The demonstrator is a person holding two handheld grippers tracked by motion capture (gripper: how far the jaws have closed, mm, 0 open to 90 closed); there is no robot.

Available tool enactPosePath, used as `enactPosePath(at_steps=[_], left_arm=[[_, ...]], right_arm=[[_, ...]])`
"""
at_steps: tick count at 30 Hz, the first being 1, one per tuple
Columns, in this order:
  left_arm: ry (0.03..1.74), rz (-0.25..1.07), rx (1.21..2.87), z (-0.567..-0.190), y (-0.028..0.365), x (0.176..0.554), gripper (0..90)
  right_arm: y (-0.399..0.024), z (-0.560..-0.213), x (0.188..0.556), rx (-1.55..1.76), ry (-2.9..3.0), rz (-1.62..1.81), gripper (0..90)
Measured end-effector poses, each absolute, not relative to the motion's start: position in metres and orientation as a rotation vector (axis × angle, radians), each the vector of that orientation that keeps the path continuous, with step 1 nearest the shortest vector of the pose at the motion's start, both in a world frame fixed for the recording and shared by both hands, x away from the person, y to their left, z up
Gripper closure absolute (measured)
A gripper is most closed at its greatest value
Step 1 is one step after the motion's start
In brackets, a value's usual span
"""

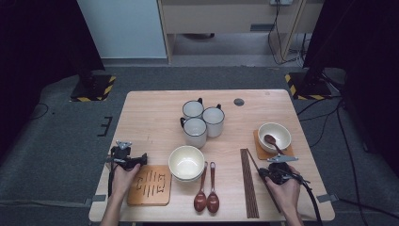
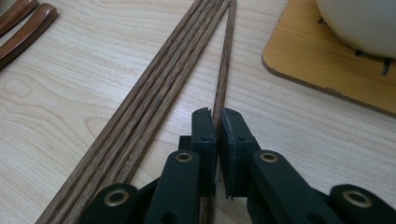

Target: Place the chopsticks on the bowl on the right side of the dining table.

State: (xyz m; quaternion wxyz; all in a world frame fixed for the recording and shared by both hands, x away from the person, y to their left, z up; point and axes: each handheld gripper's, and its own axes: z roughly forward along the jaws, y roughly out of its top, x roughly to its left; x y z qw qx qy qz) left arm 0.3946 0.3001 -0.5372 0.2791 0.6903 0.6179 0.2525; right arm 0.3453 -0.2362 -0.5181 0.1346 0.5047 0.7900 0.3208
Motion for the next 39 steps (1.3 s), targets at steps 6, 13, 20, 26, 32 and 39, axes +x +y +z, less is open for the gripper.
enactPosePath(at_steps=[6, 13, 20, 26, 32, 39], left_arm=[[1.658, 0.677, 1.851, -0.537, 0.300, 0.395, 0.0], [1.658, 0.677, 1.851, -0.537, 0.300, 0.395, 0.0], [1.658, 0.677, 1.851, -0.537, 0.300, 0.395, 0.0], [1.658, 0.677, 1.851, -0.537, 0.300, 0.395, 0.0], [1.658, 0.677, 1.852, -0.537, 0.300, 0.395, 0.0], [1.657, 0.677, 1.852, -0.537, 0.300, 0.395, 0.0]], right_arm=[[-0.238, -0.519, 0.350, 1.461, 2.279, 0.931, 85.2], [-0.239, -0.519, 0.348, 1.433, 2.264, 0.951, 81.6], [-0.242, -0.513, 0.340, 1.431, 2.232, 0.972, 79.6], [-0.245, -0.514, 0.332, 1.431, 2.224, 0.960, 79.6], [-0.247, -0.515, 0.327, 1.451, 2.223, 0.948, 79.6], [-0.247, -0.518, 0.323, 1.471, 2.231, 0.936, 80.9]])
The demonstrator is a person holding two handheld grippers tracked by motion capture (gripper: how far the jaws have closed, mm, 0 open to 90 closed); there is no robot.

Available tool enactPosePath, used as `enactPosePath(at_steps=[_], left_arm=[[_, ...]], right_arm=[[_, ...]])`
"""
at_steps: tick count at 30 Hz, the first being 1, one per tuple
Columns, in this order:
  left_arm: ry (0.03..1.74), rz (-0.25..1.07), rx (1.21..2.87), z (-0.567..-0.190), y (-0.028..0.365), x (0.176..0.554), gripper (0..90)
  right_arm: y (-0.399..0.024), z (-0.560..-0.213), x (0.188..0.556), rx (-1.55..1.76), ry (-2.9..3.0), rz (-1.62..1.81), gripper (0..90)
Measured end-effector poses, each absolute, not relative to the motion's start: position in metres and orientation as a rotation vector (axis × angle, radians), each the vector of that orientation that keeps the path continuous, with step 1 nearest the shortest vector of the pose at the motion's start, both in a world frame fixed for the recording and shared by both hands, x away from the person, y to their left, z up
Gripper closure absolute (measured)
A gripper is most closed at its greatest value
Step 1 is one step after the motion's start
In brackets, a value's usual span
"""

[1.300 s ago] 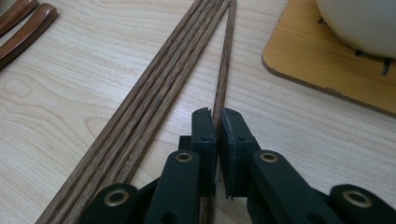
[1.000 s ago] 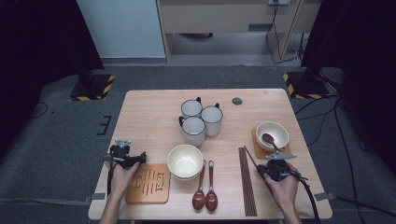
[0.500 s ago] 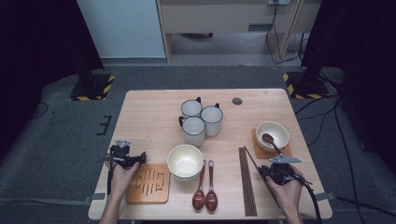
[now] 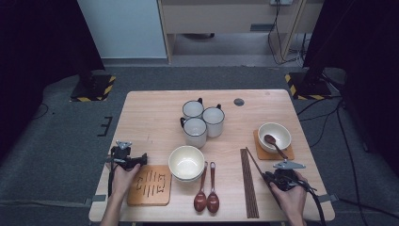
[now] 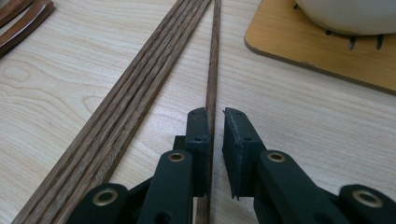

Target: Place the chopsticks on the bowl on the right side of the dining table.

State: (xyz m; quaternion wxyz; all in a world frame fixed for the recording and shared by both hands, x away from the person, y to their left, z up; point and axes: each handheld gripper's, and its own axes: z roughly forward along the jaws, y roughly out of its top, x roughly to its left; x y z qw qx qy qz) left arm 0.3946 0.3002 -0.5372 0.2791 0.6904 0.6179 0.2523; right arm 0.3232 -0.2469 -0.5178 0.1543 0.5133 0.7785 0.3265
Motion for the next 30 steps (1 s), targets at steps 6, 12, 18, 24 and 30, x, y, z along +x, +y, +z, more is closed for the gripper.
enactPosePath(at_steps=[6, 12, 18, 24, 30], left_arm=[[1.658, 0.677, 1.852, -0.5372, 0.3001, 0.3946, 0.0], [1.658, 0.677, 1.851, -0.5372, 0.3001, 0.3946, 0.0], [1.658, 0.677, 1.852, -0.5372, 0.3001, 0.3946, 0.0], [1.657, 0.677, 1.852, -0.5372, 0.3002, 0.3946, 0.0], [1.658, 0.677, 1.851, -0.5372, 0.3001, 0.3946, 0.0]], right_arm=[[-0.2442, -0.5197, 0.3236, 1.460, 2.250, 0.916, 81.8], [-0.2441, -0.5208, 0.3236, 1.465, 2.250, 0.902, 83.5], [-0.2434, -0.5210, 0.3233, 1.465, 2.239, 0.895, 84.6], [-0.2461, -0.5200, 0.3246, 1.485, 2.223, 0.915, 84.8], [-0.2506, -0.5149, 0.3254, 1.476, 2.200, 0.954, 84.9]])
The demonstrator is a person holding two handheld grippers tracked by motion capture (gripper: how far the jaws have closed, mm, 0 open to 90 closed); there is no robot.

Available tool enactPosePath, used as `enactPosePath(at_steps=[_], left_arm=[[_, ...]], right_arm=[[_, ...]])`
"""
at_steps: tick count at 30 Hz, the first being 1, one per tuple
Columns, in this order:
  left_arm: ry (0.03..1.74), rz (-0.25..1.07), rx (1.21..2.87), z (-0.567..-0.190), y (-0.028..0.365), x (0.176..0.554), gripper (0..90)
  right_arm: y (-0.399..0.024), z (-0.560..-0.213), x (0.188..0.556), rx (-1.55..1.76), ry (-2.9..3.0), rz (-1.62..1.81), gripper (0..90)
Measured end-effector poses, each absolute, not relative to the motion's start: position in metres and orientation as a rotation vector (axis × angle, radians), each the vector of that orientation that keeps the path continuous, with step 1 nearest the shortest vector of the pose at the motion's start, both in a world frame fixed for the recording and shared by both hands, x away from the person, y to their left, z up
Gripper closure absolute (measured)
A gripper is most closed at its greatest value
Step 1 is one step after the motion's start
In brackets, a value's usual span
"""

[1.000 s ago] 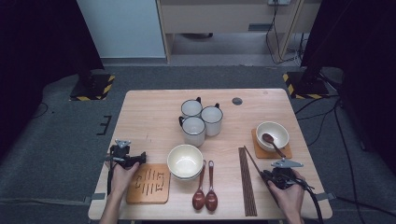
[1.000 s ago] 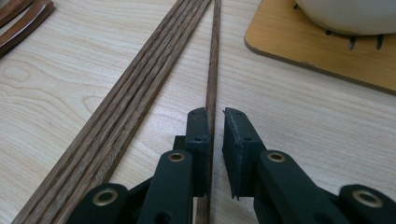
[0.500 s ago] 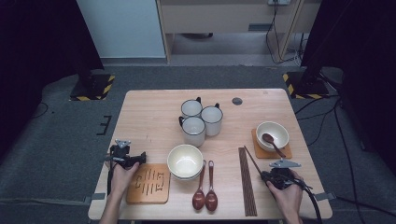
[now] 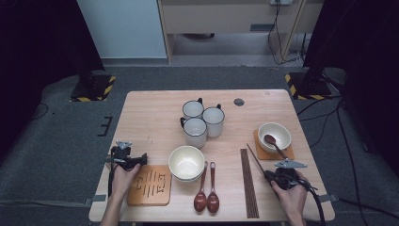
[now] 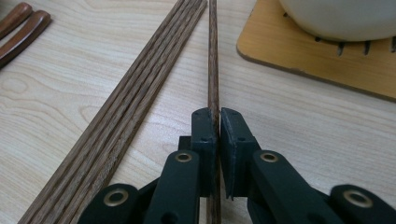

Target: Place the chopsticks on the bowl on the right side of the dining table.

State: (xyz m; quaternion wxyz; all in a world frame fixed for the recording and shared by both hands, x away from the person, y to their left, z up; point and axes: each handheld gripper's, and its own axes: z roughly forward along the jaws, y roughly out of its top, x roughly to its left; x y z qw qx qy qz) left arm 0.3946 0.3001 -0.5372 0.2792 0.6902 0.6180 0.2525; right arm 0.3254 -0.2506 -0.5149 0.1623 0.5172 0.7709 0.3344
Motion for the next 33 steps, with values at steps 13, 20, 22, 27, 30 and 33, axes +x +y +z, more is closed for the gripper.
enactPosePath(at_steps=[13, 20, 22, 27, 30, 33], left_arm=[[1.658, 0.677, 1.852, -0.537, 0.300, 0.395, 0.0], [1.658, 0.677, 1.852, -0.537, 0.300, 0.395, 0.0], [1.658, 0.677, 1.852, -0.537, 0.300, 0.395, 0.0], [1.658, 0.677, 1.852, -0.537, 0.300, 0.395, 0.0], [1.658, 0.677, 1.851, -0.537, 0.300, 0.395, 0.0], [1.658, 0.677, 1.851, -0.537, 0.300, 0.395, 0.0]], right_arm=[[-0.259, -0.501, 0.324, 1.446, 2.141, 1.045, 84.9], [-0.262, -0.492, 0.323, 1.423, 2.120, 1.096, 84.9], [-0.262, -0.489, 0.322, 1.421, 2.109, 1.116, 84.9], [-0.261, -0.484, 0.321, 1.405, 2.099, 1.147, 84.9], [-0.262, -0.481, 0.320, 1.386, 2.093, 1.164, 84.9], [-0.261, -0.477, 0.319, 1.373, 2.088, 1.177, 84.9]])
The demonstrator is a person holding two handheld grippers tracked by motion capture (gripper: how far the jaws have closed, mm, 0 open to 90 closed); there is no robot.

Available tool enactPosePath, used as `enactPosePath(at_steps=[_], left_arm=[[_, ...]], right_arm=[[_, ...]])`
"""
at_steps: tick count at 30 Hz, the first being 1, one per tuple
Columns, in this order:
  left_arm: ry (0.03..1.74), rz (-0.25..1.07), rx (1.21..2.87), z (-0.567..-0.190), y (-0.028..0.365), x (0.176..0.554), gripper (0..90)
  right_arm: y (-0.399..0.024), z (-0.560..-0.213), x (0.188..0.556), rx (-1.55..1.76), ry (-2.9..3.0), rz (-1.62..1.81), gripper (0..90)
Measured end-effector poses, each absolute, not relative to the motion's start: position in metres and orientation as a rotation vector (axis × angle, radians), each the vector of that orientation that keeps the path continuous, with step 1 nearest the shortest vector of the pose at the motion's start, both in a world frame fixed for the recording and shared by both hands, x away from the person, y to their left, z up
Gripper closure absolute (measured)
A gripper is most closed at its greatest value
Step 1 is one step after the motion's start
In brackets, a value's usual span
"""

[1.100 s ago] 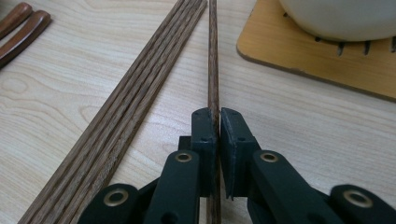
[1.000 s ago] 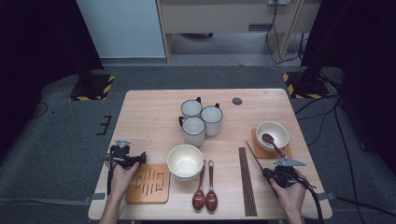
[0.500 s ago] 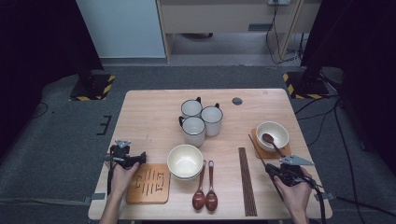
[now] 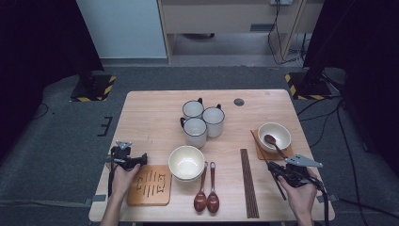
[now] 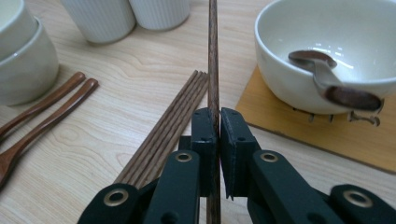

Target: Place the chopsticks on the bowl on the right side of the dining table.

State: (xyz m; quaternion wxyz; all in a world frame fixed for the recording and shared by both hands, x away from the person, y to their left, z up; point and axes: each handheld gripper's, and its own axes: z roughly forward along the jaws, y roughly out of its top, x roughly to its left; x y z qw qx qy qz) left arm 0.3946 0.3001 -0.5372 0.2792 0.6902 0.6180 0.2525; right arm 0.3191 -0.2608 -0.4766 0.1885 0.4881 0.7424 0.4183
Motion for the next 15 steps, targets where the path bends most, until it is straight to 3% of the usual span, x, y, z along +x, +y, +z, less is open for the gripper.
enactPosePath(at_steps=[15], left_arm=[[1.658, 0.677, 1.851, -0.537, 0.300, 0.395, 0.0]], right_arm=[[-0.258, -0.457, 0.317, 1.320, 2.063, 1.250, 84.9]])
